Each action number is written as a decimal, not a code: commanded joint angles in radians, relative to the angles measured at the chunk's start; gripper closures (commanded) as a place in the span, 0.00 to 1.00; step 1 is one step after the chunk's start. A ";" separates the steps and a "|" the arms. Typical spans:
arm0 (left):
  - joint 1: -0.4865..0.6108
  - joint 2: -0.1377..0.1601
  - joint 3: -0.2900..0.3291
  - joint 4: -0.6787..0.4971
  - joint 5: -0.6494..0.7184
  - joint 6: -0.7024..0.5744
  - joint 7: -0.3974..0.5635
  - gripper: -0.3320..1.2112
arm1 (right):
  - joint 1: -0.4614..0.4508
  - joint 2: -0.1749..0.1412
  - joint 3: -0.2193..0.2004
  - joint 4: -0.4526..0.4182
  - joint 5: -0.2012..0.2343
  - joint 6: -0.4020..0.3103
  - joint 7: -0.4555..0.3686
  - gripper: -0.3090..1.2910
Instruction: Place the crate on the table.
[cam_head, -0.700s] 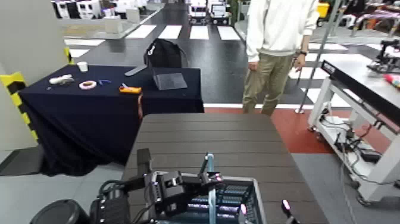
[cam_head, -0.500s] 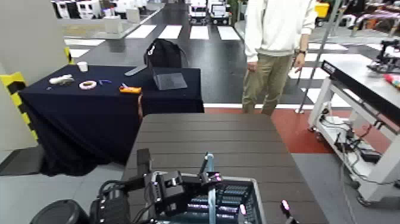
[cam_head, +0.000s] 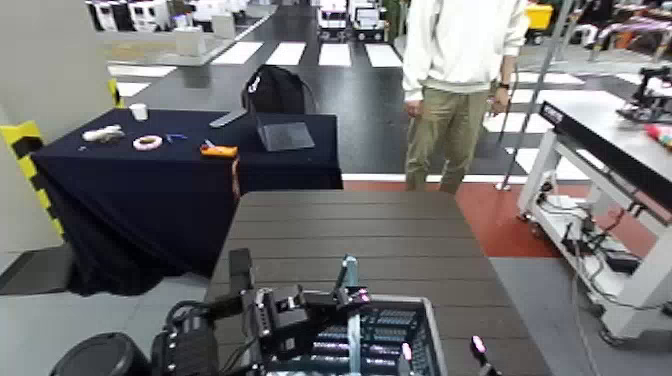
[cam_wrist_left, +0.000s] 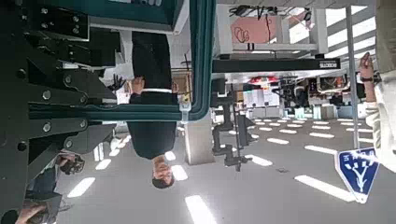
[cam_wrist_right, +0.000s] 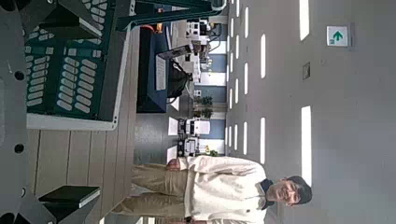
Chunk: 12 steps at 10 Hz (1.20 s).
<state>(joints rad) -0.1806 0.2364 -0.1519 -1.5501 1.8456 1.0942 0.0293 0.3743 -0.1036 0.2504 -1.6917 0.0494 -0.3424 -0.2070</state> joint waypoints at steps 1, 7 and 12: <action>-0.049 0.007 -0.008 0.050 -0.019 0.007 0.003 0.99 | -0.001 -0.001 0.003 0.003 -0.003 -0.009 0.000 0.27; -0.186 0.027 -0.057 0.177 -0.143 0.016 -0.086 0.99 | 0.008 -0.005 0.001 0.000 -0.008 -0.084 -0.011 0.27; -0.283 0.027 -0.090 0.263 -0.206 0.004 -0.137 0.99 | 0.057 0.005 -0.062 -0.051 0.001 -0.079 0.001 0.27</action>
<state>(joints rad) -0.4483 0.2644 -0.2368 -1.2991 1.6486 1.1018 -0.1090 0.4311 -0.0996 0.1866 -1.7432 0.0505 -0.4203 -0.2054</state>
